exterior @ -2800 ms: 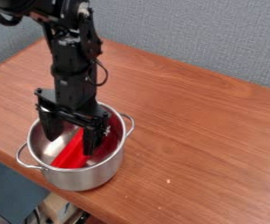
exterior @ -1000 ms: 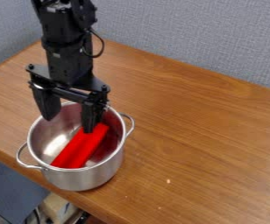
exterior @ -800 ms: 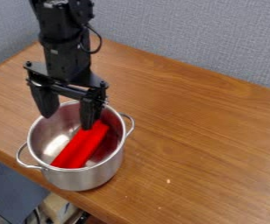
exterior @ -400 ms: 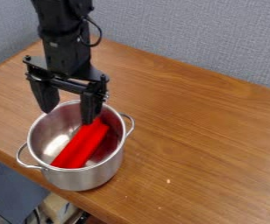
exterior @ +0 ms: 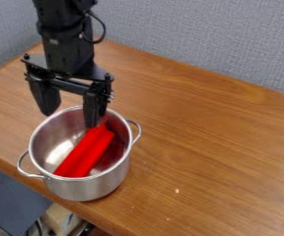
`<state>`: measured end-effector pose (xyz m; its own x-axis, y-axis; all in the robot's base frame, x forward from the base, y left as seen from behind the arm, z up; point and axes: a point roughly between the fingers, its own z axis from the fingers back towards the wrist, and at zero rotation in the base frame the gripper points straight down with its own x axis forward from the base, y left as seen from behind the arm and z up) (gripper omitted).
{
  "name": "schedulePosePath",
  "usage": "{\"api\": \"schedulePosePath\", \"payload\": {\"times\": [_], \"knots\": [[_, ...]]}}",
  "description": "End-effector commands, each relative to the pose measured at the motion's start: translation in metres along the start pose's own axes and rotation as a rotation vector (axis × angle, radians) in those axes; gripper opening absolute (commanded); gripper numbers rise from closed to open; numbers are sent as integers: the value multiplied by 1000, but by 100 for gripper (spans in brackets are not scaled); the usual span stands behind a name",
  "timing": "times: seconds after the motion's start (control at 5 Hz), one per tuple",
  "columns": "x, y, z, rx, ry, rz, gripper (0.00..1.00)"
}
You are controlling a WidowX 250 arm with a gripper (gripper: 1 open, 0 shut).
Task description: Move the red object from the metal pot to the table
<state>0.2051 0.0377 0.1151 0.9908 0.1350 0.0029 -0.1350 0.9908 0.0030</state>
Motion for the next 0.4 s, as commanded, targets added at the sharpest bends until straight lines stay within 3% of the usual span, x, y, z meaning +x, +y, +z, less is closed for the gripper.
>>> {"api": "schedulePosePath", "payload": {"times": [0.0, 0.2], "knots": [[5, -2, 14, 9, -50, -13, 100], [8, -1, 12, 14, -42, -14, 100]]}}
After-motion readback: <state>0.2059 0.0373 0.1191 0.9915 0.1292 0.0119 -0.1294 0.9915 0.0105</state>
